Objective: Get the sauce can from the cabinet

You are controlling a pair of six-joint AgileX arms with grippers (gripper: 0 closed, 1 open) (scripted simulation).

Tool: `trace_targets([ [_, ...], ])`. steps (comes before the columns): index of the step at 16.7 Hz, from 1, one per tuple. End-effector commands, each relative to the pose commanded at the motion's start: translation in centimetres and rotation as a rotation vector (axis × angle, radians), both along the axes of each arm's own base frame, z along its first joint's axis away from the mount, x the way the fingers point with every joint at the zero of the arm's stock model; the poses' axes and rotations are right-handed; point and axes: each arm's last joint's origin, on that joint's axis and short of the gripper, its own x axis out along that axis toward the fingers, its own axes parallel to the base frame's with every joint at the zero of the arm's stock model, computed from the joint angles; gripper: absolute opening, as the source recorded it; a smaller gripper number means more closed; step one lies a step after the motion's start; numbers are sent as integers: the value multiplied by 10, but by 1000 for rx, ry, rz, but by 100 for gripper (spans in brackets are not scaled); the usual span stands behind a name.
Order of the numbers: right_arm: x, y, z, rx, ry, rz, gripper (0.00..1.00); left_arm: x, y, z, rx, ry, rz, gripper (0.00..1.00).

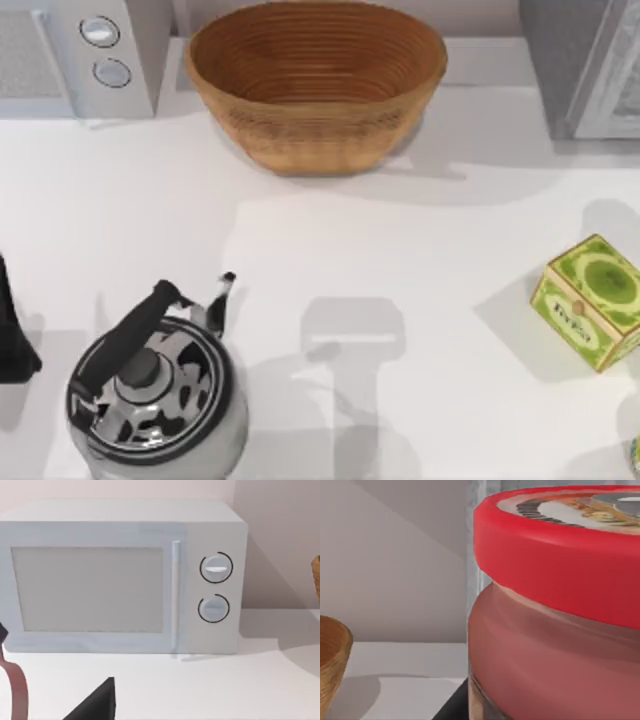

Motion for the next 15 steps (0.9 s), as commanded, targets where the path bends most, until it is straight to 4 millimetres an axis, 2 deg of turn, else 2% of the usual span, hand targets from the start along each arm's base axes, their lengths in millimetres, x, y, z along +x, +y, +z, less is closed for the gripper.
trace_targets([
  [2,-5,-6,-51,4,4,2,0,0,0,0,0,0,0,100],
  [4,-9,-11,-93,10,-9,4,0,0,0,0,0,0,0,100],
  [7,-12,-16,-136,15,-55,7,0,0,0,0,0,0,0,100],
  [10,-12,-18,-156,16,-94,9,0,0,0,0,0,0,0,100],
  [15,-12,-18,-159,17,-91,11,0,0,0,0,0,0,0,100],
])
